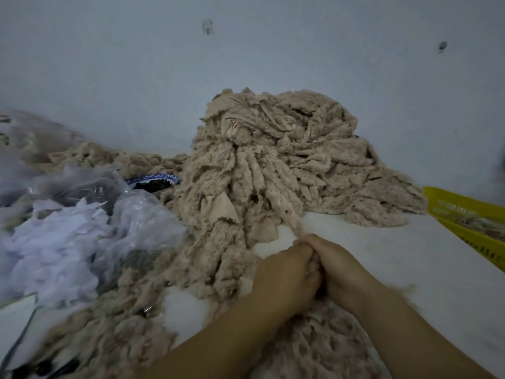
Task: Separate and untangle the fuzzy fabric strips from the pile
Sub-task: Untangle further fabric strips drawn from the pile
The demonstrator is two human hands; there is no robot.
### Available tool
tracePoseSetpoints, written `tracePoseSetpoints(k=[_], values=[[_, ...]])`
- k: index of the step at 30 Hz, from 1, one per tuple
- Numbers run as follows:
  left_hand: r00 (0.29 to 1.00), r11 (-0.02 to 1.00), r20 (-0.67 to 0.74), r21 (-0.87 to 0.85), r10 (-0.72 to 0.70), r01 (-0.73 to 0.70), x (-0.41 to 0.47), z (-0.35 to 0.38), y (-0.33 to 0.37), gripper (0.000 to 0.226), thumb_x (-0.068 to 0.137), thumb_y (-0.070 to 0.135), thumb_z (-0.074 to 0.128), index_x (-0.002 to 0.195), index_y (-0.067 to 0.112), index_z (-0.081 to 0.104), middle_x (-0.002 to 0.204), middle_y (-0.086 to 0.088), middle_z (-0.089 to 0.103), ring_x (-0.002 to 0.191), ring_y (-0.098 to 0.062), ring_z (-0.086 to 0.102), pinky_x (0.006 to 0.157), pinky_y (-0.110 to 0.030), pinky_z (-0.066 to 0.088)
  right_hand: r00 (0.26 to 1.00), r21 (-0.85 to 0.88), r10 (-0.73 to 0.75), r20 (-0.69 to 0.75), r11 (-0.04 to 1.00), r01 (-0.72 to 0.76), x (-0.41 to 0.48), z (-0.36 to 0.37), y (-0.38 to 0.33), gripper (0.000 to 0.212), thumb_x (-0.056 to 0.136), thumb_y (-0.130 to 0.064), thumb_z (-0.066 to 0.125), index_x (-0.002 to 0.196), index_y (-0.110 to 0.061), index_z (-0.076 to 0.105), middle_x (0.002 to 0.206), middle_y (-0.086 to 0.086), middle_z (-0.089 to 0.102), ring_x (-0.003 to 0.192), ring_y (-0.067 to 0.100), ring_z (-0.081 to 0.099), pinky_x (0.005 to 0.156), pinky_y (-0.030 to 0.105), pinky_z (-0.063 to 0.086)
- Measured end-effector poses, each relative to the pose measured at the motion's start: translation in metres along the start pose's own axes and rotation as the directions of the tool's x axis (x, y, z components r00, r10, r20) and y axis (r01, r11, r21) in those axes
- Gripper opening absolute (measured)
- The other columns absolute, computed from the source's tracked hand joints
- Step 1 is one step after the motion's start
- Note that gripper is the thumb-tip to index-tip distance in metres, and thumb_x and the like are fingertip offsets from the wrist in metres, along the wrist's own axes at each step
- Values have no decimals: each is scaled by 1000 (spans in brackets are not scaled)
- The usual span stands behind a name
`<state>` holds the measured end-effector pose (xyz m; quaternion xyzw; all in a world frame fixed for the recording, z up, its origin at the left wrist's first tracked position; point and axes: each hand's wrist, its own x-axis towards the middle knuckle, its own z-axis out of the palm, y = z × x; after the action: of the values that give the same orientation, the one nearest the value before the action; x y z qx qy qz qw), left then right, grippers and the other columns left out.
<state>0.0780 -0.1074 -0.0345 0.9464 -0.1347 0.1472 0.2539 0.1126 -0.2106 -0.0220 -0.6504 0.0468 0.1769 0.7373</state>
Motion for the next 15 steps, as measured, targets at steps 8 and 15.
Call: tracePoseSetpoints(k=[8,15], values=[[990,990,-8,32,138,-138,-8,0,-10,23,91,36,37,86,19,51,89,-5,63,78,-25,58,62,-33,38,964,-129,-168,-204,981,144,10,-4,-7,40,97,-30,55,63,-10,48,45,1,49,50,19,51,55,31,43],[909,917,-224,-279,-351,286,6,-25,-75,9,95,13,52,92,12,59,90,-7,60,82,-29,57,68,-35,46,982,326,-117,-151,932,161,1,-30,-11,18,102,-22,49,84,-19,51,49,-4,24,40,11,26,49,27,32]])
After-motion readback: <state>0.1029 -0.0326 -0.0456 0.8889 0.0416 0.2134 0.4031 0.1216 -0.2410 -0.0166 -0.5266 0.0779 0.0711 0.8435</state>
